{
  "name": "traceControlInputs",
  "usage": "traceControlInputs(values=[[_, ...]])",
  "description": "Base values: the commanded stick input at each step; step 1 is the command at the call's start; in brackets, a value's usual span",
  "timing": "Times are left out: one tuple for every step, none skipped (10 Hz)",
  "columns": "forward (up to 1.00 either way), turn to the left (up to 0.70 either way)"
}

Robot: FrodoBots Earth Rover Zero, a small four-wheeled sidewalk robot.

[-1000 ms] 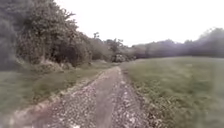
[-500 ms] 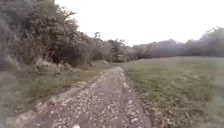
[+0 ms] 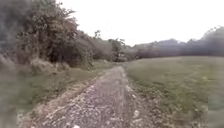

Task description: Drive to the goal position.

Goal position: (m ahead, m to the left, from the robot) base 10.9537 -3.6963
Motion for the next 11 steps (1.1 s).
traceControlInputs(values=[[0.70, 0.00], [0.70, 0.00], [0.70, 0.00], [0.70, 0.00], [0.70, 0.00], [0.70, 0.00], [0.70, 0.00], [0.70, -0.10], [0.70, -0.03], [0.70, -0.03], [0.70, -0.09]])
